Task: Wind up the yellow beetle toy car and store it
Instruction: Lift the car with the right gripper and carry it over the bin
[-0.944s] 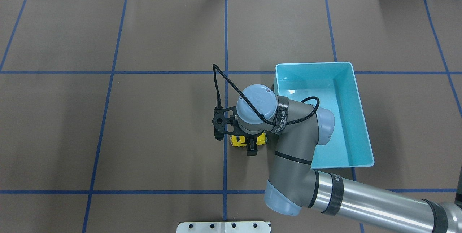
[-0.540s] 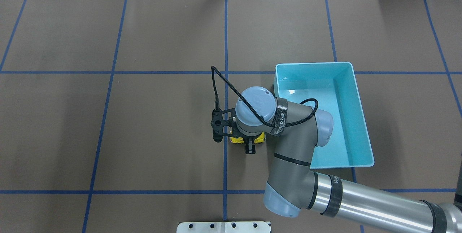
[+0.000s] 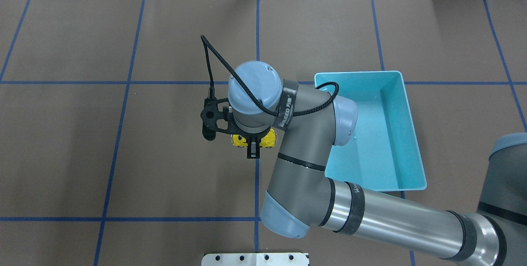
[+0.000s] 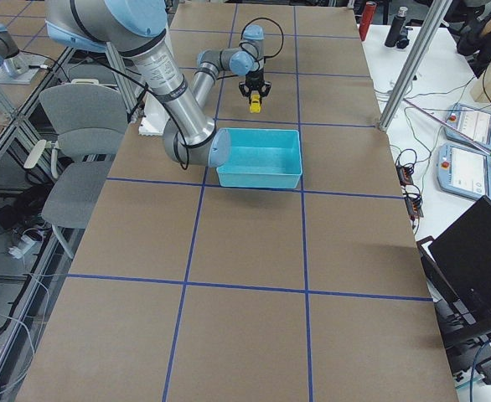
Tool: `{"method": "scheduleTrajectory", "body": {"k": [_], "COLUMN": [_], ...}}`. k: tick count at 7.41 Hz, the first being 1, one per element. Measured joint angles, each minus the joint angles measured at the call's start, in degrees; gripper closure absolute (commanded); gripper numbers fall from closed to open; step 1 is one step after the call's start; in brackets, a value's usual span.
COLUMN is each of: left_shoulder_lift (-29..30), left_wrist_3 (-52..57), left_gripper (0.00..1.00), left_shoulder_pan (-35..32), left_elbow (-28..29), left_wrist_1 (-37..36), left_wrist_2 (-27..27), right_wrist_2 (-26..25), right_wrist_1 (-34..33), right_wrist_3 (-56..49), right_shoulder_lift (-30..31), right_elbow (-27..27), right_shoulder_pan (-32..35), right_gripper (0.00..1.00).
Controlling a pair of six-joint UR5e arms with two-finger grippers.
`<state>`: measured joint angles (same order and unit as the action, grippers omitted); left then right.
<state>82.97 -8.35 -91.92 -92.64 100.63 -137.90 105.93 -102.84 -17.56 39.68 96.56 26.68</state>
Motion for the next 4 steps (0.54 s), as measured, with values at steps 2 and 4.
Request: {"method": "scheduleTrajectory", "body": {"k": [2,4], "left_shoulder_lift": [0.00,0.00], "left_wrist_3": [0.00,0.00], "left_gripper": [0.00,0.00], "left_shoulder_pan": [0.01,-0.01], "left_elbow": [0.00,0.00], "left_wrist_1": [0.00,0.00], "left_wrist_2": [-0.02,-0.03], "right_wrist_2": [5.82,9.66], "right_wrist_1": [-14.36,-21.64], "right_wrist_3": [-3.37,-13.25], "right_shoulder_lift": [-0.93,7.48], "right_elbow": [11.12,23.67], "right_shoulder_pan": [7.61,14.67], "right_gripper": [1.00,1.00]}}
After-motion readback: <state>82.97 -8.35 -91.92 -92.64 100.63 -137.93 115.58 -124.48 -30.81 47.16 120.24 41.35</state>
